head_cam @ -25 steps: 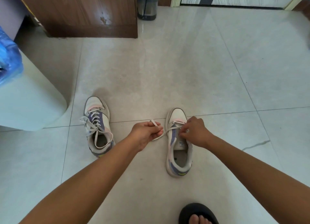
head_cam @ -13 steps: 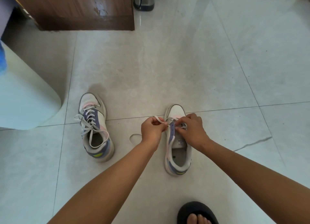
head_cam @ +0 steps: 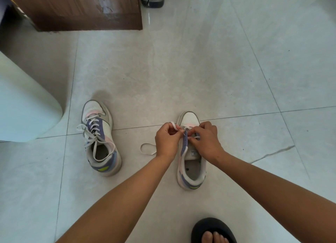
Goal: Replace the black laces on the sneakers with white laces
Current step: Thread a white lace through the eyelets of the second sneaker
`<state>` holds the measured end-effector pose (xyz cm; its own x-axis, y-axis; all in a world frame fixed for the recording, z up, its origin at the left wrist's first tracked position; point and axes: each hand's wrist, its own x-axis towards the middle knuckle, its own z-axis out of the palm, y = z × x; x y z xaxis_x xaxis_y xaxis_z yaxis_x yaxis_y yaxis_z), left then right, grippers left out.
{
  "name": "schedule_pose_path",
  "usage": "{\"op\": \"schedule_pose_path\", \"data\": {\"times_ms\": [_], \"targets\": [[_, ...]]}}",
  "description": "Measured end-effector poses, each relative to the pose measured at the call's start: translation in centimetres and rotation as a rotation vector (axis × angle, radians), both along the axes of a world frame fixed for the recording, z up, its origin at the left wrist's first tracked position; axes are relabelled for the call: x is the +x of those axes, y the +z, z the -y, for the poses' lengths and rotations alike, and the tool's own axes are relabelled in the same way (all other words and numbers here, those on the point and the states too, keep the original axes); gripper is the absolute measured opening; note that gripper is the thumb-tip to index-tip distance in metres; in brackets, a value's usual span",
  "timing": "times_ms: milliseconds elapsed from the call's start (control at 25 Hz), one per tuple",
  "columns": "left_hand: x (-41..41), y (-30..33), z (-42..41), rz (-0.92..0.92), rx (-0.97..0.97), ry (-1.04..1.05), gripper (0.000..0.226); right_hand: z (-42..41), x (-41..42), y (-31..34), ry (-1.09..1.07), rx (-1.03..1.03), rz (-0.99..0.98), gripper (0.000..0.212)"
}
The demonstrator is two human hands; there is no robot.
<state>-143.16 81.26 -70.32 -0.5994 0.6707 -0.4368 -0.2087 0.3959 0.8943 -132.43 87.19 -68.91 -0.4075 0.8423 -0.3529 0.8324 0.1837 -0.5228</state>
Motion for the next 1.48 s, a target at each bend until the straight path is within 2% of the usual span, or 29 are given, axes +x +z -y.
{"op": "schedule_pose_path", "data": {"times_ms": [200, 320, 400, 480, 600, 680, 760, 840, 920, 1000, 1080, 1160, 1240, 1280, 1360, 1480], "targets": [[1.1, -0.2, 0.0, -0.071, -0.065, 0.044, 0.010, 0.4, 0.1, -0.3, -0.023, 0.013, -0.050, 0.011], [1.0, -0.1, -0.1, -0.056, -0.048, 0.008, 0.017, 0.3, 0.0, -0.5, -0.060, 0.033, -0.077, 0.004], [1.0, -0.1, 0.0, -0.067, -0.051, -0.031, 0.020, -0.3, 0.1, -0.4, -0.099, 0.044, -0.107, 0.009], [1.3, 0.0, 0.3, -0.090, -0.040, -0.046, 0.012, -0.4, 0.2, -0.3, -0.094, 0.060, -0.125, 0.009], [1.9, -0.1, 1.1, -0.175, -0.001, -0.096, 0.005, 0.6, 0.4, -0.6, -0.009, 0.164, 0.005, 0.017], [2.3, -0.1, 1.6, -0.246, -0.025, -0.137, 0.010, 1.3, 0.4, -0.6, 0.043, 0.228, 0.104, 0.023], [2.4, 0.1, 1.9, -0.286, -0.031, -0.145, 0.013, 1.4, 0.3, -0.6, 0.065, 0.254, 0.115, 0.025], [2.7, 0.4, 2.2, -0.273, -0.029, -0.196, 0.017, 0.8, 0.2, -0.7, 0.062, 0.230, 0.134, 0.024], [3.2, 0.7, 3.1, -0.228, 0.007, -0.339, 0.030, 0.8, -0.1, -0.6, 0.088, 0.215, 0.167, 0.025], [3.9, -0.1, 4.4, -0.246, 0.024, -0.480, 0.052, 1.0, -0.2, -0.6, 0.167, 0.230, 0.250, 0.030], [4.5, -1.6, 5.1, -0.341, -0.085, -0.502, 0.065, 1.1, -0.5, -0.6, 0.237, 0.198, 0.377, 0.043], [5.2, -2.0, 5.0, -0.290, -0.181, -0.424, 0.062, 1.5, -0.7, 0.1, 0.302, 0.233, 0.430, 0.046], [5.8, -1.8, 4.5, -0.204, -0.200, -0.315, 0.053, 1.5, 0.5, 0.7, 0.420, 0.450, 0.355, 0.050], [5.7, -1.6, 4.2, -0.172, -0.210, -0.271, 0.052, 1.7, 2.0, 1.2, 0.498, 0.612, 0.278, 0.051], [5.1, -1.8, 3.7, -0.144, -0.253, -0.242, 0.054, 2.6, 6.3, 2.4, 0.701, 0.790, 0.212, 0.050], [3.8, -1.7, 3.4, -0.197, -0.283, -0.264, 0.053, 4.4, 15.7, 2.3, 0.956, 0.760, 0.430, 0.039]]}}
